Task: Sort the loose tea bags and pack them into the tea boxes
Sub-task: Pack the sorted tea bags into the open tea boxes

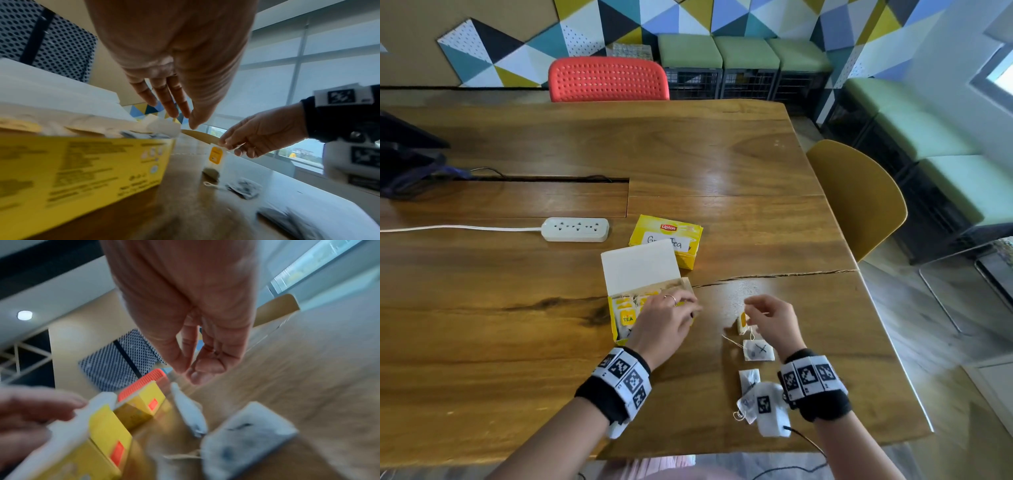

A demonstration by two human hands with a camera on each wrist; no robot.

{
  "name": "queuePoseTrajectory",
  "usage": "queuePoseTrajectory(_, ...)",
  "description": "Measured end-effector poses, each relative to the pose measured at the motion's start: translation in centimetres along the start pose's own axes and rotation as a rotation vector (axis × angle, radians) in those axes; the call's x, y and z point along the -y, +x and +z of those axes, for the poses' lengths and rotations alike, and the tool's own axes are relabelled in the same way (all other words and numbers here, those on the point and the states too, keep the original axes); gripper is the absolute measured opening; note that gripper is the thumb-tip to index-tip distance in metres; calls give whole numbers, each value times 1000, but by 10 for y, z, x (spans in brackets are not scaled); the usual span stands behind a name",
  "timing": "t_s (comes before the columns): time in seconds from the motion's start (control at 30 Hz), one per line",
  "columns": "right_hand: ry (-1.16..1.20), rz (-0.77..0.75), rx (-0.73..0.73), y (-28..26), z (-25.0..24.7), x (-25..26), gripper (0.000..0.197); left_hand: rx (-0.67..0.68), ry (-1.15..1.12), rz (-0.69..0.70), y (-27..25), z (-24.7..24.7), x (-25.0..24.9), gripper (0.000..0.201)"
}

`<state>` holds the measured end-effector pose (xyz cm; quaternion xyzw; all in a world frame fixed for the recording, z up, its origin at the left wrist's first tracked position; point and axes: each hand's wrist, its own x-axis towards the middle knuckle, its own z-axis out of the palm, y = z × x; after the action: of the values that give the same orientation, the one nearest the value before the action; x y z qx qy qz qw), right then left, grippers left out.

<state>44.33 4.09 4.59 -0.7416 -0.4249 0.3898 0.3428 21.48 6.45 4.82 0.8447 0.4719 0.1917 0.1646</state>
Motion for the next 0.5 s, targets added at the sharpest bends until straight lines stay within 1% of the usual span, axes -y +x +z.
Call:
queuePoseTrajectory(0.07, -174, 4, -12, -3, -13, -21, 14, 25, -64, 65, -5, 7, -12, 24)
queuePoseTrajectory(0.17, -460, -6, 95, -10, -18, -47, 21, 105, -120, 152, -9, 20, -29, 20)
queuePoseTrajectory(0.23, -572, -46, 144, -16, -15, -58, 27, 175, -121, 185, -7, 29, -37, 21)
queuePoseTrajectory(0.3, -593, -87, 149, -18, -12, -60, 29, 254, -116, 168, -4, 39, -41, 24)
queuePoseTrajectory(0.33, -605, -86, 158, -18, -12, -60, 29, 273, -127, 144, -1, 43, -43, 25)
queuePoseTrajectory(0.43, -617, -12, 174, -17, -14, -56, 22, 249, -173, 59, 10, 52, -47, 30)
queuePoseTrajectory(0.5, -579, 17, 159, -16, -15, -55, 21, 252, -149, 39, 20, 56, -50, 42)
